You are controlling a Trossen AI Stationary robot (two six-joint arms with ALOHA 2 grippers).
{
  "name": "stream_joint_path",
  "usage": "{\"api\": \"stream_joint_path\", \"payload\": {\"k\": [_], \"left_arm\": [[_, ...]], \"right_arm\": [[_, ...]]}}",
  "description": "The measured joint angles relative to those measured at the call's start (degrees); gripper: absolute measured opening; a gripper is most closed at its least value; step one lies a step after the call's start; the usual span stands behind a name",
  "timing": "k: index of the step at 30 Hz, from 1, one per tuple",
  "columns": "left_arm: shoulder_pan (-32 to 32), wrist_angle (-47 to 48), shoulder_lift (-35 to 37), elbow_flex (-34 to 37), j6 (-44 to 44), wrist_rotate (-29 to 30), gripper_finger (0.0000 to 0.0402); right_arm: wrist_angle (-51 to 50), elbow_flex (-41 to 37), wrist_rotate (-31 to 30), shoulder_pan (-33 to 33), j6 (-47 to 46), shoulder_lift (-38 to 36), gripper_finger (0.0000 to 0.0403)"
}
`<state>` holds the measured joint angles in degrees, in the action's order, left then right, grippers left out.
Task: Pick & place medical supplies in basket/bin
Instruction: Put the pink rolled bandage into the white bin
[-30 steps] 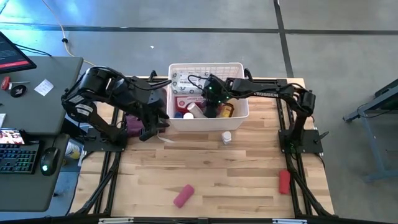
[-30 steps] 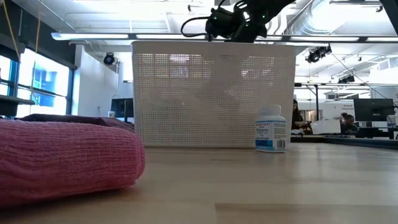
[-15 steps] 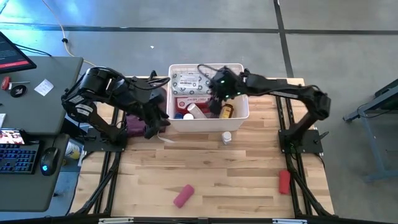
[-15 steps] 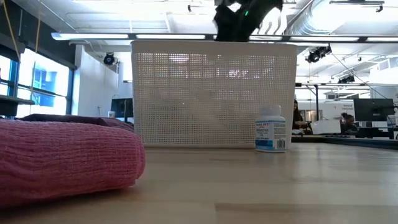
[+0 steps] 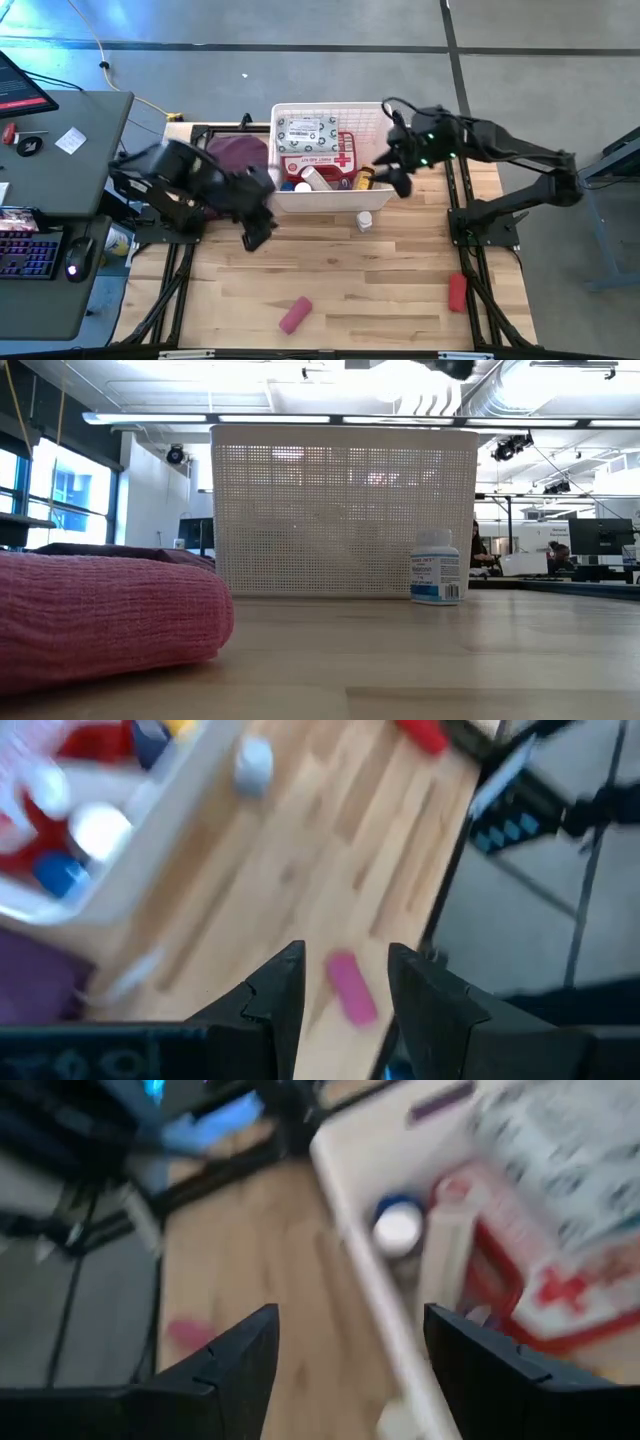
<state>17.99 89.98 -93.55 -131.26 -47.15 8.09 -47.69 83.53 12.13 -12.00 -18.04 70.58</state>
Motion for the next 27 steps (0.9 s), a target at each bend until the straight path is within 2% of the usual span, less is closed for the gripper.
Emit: {"api": "stream_joint_path", "payload": {"k": [4,9,15,20,25,27], "left_arm": [[2.57,-0.41,-1.6,3.8,-4.11,-3.25,0.0177],[3.82,-1.74,-4.49,10.3,-9.13,-0.79,0.0177],[4.06,-7.9,-7.73,17.87,-11.73,-7.96,0.0177],[6.87,-19.49,-9.89,22.36,-12.73,-8.76,0.0177],[9.0,-19.34,-12.59,23.17,-14.54,-10.27,0.0177],[9.96,-18.53,-13.67,23.21,-16.43,-8.6,0.0177]], "right_arm": [[-8.2,0.0,1.5,5.64,-2.05,-1.91,0.0238],[-11.79,0.0,1.08,14.77,-3.09,-2.51,0.0237],[-11.72,0.0,-3.93,25.6,-8.94,-2.44,0.0237],[-13.5,0.0,-8.48,33.97,-17.04,-2.44,0.0238],[-15.62,0.0,-13.19,43.95,-27.54,-1.7,0.0237],[-16.41,0.0,-14.33,47.25,-31.5,-0.82,0.0237]]}}
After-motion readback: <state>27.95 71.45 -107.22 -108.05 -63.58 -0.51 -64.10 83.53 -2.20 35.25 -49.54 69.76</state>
